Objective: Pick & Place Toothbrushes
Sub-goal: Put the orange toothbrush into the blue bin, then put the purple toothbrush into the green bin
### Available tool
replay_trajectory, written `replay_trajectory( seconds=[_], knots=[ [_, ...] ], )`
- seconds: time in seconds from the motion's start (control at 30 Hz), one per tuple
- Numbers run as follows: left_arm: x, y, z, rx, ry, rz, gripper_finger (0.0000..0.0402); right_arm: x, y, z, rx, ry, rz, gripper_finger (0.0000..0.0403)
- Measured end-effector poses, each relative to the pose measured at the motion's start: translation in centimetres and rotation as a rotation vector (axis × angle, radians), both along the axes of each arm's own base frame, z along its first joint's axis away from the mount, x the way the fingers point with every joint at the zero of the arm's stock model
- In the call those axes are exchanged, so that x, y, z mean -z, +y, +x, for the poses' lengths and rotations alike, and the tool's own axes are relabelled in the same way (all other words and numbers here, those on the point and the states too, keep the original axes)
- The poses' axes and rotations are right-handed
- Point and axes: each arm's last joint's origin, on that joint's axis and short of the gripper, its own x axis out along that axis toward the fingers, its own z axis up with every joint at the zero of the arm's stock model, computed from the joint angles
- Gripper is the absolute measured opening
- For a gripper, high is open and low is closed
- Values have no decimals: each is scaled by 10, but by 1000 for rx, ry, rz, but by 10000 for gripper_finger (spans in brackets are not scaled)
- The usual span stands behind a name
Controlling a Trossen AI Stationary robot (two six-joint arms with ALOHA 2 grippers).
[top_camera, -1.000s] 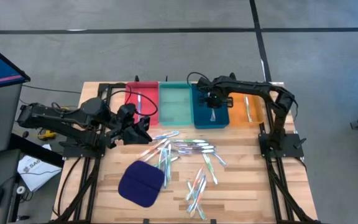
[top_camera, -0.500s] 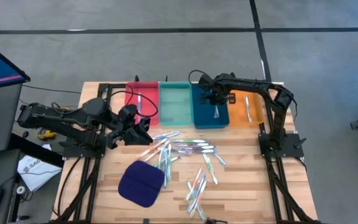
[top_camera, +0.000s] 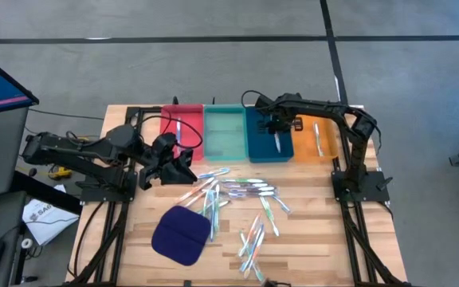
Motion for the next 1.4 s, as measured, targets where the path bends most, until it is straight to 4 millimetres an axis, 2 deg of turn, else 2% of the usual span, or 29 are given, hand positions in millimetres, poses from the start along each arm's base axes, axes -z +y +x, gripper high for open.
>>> replay_trajectory(
  seconds=[0.2, 0.37, 0.53, 0.7, 0.9, 1.03, 1.23, 1.4],
  knots=[
    [0, 0, 0, -1, -1, 1, 67, -1, 9, 6, -30, -11, 12, 162],
    [0, 0, 0, -4, -3, 4, 67, -14, 13, 7, -85, -50, -20, 190],
    [0, 0, 0, -6, -4, 5, 67, -46, 12, -1, -124, -140, -114, 189],
    [0, 0, 0, -5, -4, 5, 67, -91, 18, -9, -196, -304, -265, 173],
    [0, 0, 0, -1, -4, 6, 67, -144, 41, -15, -347, -524, -430, 158],
    [0, -1, 0, 12, -4, 8, 67, -168, 62, -16, -395, -660, -470, 153],
    [2, -1, 0, 37, 15, 26, 67, -185, 96, -13, -505, -792, -438, 153],
    [16, -1, 2, 0, 133, 80, 67, -188, 126, -4, -626, -829, -419, 146]
  ],
)
